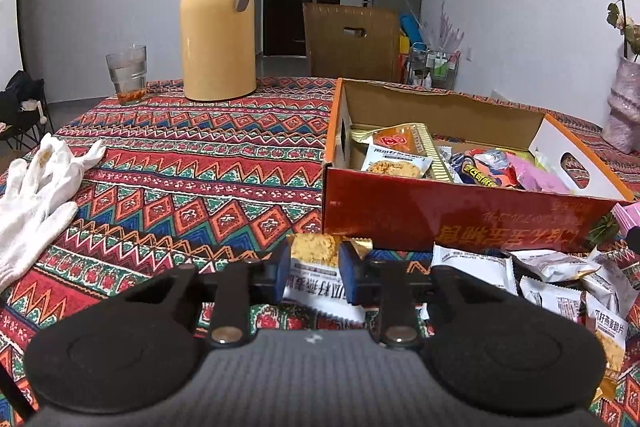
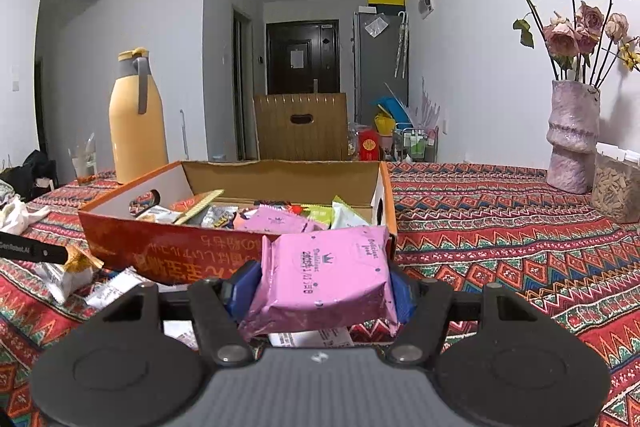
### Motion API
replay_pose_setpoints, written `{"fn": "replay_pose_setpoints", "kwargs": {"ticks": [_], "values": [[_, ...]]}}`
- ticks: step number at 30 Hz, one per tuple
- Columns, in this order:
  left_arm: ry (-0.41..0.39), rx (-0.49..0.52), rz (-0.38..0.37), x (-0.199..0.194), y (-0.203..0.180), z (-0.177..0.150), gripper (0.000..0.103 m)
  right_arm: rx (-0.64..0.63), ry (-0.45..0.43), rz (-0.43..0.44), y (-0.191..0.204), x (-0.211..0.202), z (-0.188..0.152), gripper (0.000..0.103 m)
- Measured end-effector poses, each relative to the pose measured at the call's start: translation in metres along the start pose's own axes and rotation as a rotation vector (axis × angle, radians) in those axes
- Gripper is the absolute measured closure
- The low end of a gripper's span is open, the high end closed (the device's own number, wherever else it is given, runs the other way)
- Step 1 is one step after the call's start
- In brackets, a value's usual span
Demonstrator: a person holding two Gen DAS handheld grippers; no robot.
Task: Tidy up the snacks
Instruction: 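Close the left tool on the white pumpkin-seed cracker packet and lift it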
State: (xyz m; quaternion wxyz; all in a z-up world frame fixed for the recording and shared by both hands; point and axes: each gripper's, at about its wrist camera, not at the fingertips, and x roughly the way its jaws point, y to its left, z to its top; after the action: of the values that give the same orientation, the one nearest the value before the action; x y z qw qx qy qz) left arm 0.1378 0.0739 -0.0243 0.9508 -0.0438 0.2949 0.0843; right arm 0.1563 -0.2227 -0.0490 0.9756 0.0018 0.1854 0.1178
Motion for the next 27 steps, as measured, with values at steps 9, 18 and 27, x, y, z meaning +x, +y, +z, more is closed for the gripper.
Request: {"fn": "replay_pose_setpoints", "kwargs": {"ticks": [9,18,27], "values": [[0.047,0.001,0.039,0.01,0.0,-0.002,0.034,0.006,-0.001,-0.002,0.0,-0.004,-0.002,0.038],[0.136,0.014,0.053,0.032,-0.001,-0.008,0.033,0.006,0.019,0.001,0.002,0.001,-0.005,0.038],[0.122,0.016,0.031,0.029,-0.002,-0.01,0.049,0.002,0.02,0.007,0.003,0.001,-0.006,0.038]]}}
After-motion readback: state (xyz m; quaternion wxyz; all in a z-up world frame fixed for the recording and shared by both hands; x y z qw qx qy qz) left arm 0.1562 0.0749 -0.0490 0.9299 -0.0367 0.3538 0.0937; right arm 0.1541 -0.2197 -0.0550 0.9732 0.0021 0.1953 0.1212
